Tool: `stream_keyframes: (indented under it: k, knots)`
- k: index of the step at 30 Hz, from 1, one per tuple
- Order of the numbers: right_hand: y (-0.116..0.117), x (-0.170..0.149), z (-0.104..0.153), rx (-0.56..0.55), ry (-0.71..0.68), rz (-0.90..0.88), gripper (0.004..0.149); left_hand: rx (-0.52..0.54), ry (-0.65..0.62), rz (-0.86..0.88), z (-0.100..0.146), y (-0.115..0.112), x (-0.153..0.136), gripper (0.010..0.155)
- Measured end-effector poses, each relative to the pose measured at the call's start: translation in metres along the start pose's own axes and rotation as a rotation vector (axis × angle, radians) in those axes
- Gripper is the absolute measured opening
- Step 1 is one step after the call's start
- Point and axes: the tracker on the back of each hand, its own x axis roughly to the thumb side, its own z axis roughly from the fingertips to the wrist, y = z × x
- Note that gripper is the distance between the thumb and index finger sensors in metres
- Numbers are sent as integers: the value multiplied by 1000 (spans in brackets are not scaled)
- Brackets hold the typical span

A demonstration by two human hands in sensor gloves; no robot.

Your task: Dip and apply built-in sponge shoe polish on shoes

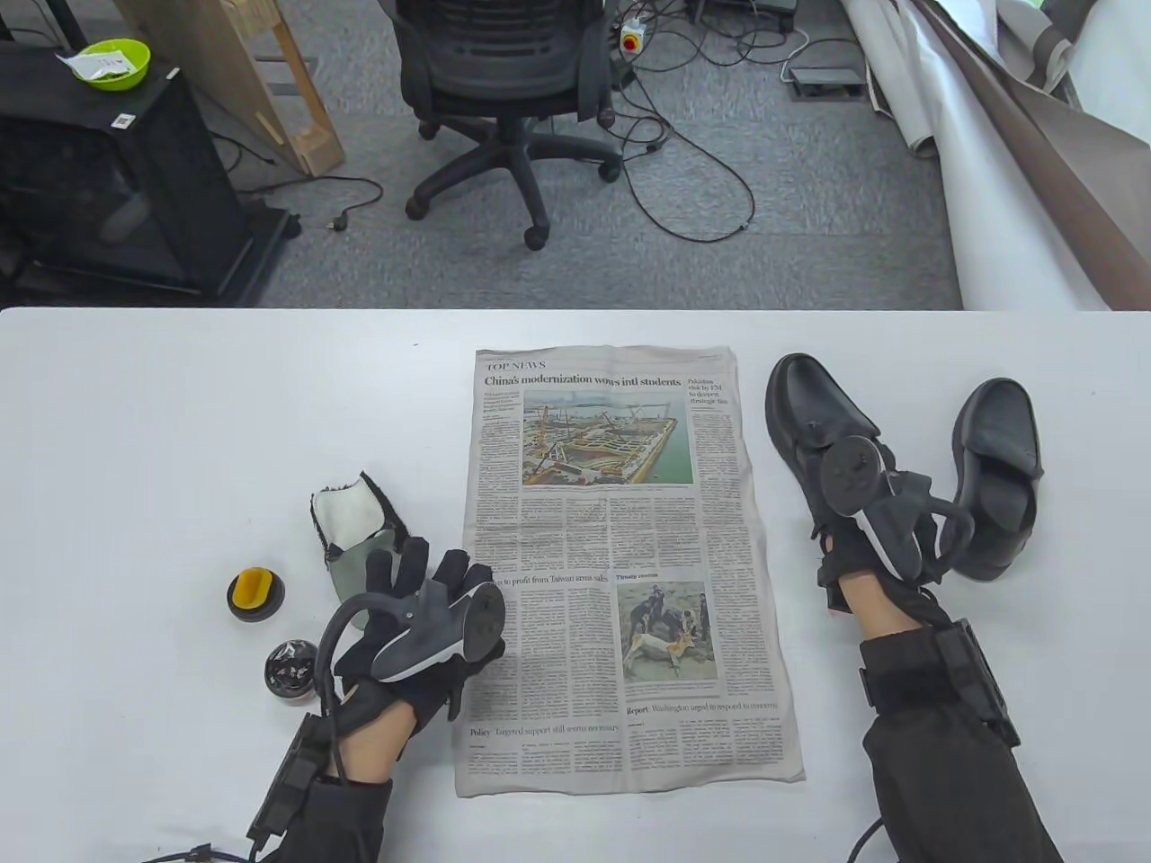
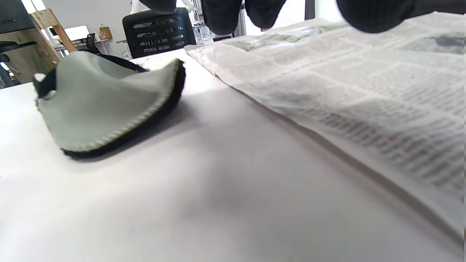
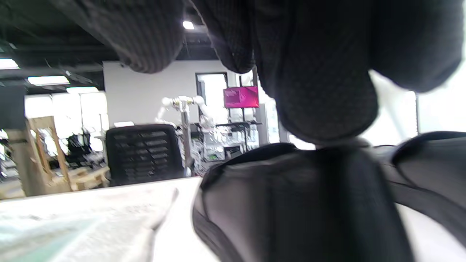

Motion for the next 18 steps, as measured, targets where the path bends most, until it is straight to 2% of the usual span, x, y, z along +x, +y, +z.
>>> stream_keyframes:
  k: [3,8,13,15,16,18]
  knots:
    - [16,-5,-5,116,17,69,71,12,12,33,3,3,-7,79]
    - [53,-11,-10,309,42,69,70,60,31,60,7,8,-16,80]
    - [61,-8,-17,246,42,132,64,98,53,80,11,15,-26,81]
    - [60,-9,-21,261,47,79,44,117,61,97,12,17,-32,80]
    - [60,-11,-20,245,64,54,42,119,66,101,13,18,-33,80]
    - [52,-13,-15,97,46,19,41,137,87,99,16,20,-38,80]
